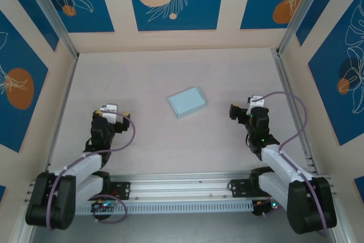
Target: Fold the paper box
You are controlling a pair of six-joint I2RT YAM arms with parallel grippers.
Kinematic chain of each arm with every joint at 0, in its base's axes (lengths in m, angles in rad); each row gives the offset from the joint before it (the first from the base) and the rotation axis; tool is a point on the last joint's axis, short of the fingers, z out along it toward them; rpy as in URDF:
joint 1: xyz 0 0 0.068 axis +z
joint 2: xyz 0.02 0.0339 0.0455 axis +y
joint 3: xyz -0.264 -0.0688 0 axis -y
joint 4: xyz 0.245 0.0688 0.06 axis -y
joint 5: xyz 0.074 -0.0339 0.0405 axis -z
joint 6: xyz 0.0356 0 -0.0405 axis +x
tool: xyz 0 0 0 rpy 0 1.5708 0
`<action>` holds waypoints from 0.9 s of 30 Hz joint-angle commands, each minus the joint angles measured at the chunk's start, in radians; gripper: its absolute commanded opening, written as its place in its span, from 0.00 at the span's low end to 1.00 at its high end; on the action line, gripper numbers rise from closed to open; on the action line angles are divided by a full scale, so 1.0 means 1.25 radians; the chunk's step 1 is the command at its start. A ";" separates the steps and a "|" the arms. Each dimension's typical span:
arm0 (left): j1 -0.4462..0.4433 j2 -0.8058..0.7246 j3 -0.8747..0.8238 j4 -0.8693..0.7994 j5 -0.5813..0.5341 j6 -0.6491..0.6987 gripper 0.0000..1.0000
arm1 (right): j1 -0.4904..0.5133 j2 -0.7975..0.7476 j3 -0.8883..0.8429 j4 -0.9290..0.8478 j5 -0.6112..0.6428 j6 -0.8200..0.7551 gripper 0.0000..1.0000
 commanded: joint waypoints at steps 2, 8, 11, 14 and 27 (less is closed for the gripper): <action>0.024 0.075 0.019 0.144 0.056 0.023 1.00 | -0.034 0.057 -0.017 0.173 -0.068 0.000 1.00; 0.038 0.165 0.093 0.118 0.126 0.043 1.00 | -0.042 0.206 0.010 0.271 -0.102 -0.012 1.00; 0.039 0.175 0.099 0.120 0.168 0.041 1.00 | -0.047 0.259 0.036 0.294 -0.134 -0.032 1.00; 0.038 0.212 0.067 0.238 0.219 0.021 1.00 | -0.048 0.294 0.060 0.302 -0.152 -0.065 1.00; 0.047 0.395 0.215 0.136 0.120 -0.033 1.00 | -0.092 0.456 0.104 0.376 -0.241 -0.074 1.00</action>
